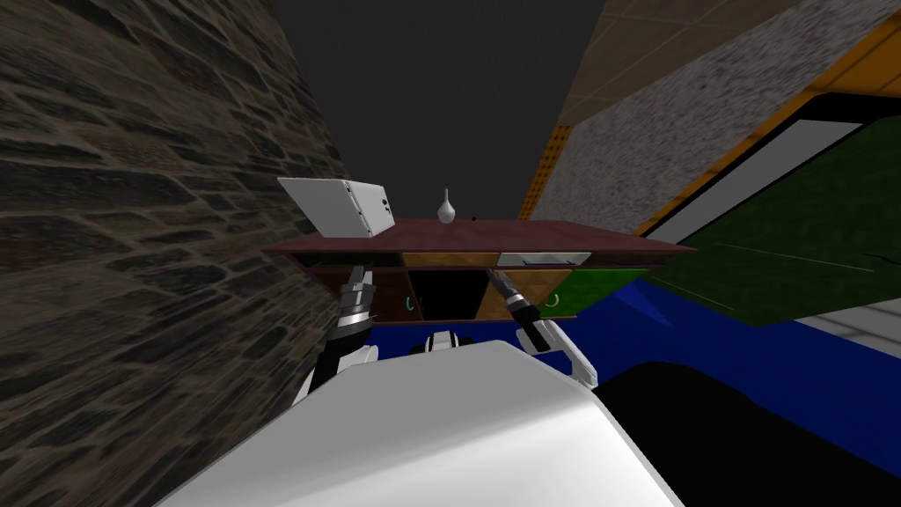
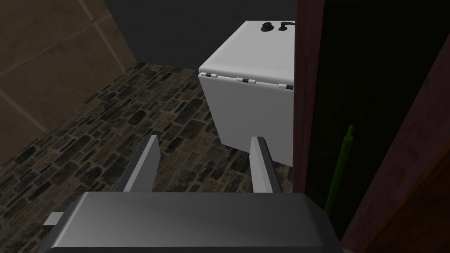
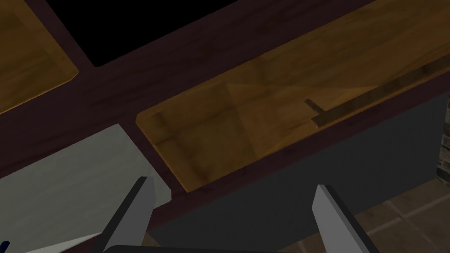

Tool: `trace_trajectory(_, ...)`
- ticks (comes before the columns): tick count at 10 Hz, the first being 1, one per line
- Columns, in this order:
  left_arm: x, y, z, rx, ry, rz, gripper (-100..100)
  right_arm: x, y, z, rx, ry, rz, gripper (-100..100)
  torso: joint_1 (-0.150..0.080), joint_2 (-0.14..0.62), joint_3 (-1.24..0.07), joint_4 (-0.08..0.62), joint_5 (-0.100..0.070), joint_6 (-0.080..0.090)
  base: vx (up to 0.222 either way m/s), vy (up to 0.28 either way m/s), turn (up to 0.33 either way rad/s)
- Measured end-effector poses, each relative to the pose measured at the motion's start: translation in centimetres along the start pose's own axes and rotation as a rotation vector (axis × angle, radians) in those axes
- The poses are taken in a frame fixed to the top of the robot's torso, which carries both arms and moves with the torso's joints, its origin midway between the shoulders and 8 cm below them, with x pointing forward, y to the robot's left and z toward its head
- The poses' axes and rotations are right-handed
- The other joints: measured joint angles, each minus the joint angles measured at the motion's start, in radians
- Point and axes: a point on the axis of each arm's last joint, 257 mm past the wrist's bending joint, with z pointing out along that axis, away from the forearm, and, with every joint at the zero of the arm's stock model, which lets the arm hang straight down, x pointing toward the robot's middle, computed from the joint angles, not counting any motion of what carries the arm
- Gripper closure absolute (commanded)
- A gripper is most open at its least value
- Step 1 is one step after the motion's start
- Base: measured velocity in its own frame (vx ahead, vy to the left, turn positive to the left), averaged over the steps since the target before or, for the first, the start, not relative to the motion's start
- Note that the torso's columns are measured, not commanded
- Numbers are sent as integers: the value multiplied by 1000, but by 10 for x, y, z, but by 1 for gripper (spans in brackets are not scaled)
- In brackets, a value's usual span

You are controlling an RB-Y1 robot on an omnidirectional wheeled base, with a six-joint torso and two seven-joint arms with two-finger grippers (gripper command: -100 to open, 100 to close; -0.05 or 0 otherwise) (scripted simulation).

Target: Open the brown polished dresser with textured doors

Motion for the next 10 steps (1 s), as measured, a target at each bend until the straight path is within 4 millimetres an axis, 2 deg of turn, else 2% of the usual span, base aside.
trace_trajectory(10, 0, 0, 0, 0, 0, 0, 0, 12, -52, -3, 102, 112, -480, -100, 0, -1, -1, 0, 0, 0, -5, 101, 2)
